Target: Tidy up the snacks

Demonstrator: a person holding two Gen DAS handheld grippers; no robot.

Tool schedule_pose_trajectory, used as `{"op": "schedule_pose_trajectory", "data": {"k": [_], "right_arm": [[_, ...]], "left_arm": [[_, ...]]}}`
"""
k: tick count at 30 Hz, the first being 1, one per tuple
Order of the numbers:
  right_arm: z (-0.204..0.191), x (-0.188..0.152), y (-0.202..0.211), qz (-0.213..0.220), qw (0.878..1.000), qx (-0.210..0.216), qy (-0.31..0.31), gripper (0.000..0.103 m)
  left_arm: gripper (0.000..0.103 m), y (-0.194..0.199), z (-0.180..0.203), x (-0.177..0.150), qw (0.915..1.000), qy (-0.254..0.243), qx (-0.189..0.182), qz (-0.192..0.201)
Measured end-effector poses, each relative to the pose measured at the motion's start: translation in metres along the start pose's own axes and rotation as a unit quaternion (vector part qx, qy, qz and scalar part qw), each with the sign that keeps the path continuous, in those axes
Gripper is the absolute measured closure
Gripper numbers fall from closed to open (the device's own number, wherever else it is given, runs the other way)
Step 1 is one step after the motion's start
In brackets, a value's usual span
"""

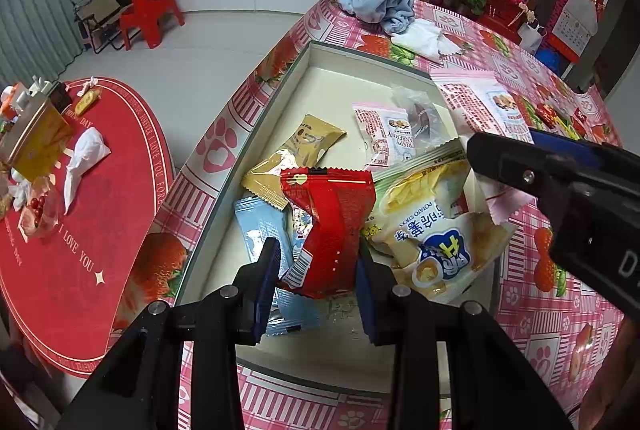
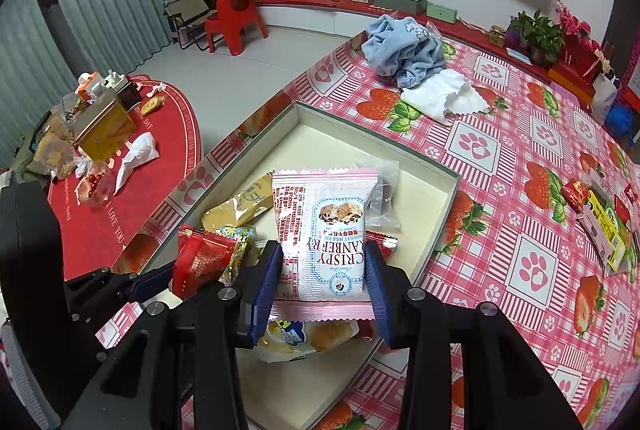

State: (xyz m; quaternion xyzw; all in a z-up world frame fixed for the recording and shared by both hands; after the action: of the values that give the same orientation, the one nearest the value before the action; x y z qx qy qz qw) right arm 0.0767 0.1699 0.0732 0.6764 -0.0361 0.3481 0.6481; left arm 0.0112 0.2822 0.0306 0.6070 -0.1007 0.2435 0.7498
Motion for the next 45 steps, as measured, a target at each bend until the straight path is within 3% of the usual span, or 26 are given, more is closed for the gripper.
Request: {"op": "schedule_pose_trajectory", "data": {"k": [31,34,37,45], "right_arm": [[0.004,0.003,-0.008,-0.006,1.000,0.003,-0.006,0.060],[0.001,0.005,-0.009,-0.008,1.000,0.012,-0.004,0.059],[0.000,0.006,-0.008,-0.008,1.000,0.017,-0.005,0.059],[0.013,0.005,-0.003,-0.008,1.000,0.013,-0.026,0.059]], "left_arm": [[0.063,-0.003,0.007,0.004,1.0000,-0.006,0.003,-0.003],[0.055,-0.004,0.007,0.004,0.9999,-0.011,0.004,-0.006],[0.029,-0.003,0.006,0.005,0.9999,-0.012,0.011,-0.005],[0.024,0.000,0.014,0.003,0.9990,-0.038,0.021,-0.006]]}}
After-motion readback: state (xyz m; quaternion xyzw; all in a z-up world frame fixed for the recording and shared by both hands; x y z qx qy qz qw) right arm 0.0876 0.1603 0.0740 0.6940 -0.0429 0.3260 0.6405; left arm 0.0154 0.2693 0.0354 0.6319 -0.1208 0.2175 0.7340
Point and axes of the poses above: each gripper's, at about its wrist camera, not at the fingertips, and y roughly against the way its jaws point, z to its right, x to its top, the point moved 4 cm from there along -y, roughly the way its jaws point, and after that the axes turned 13 degrees about -x, right-handed, at the moved point
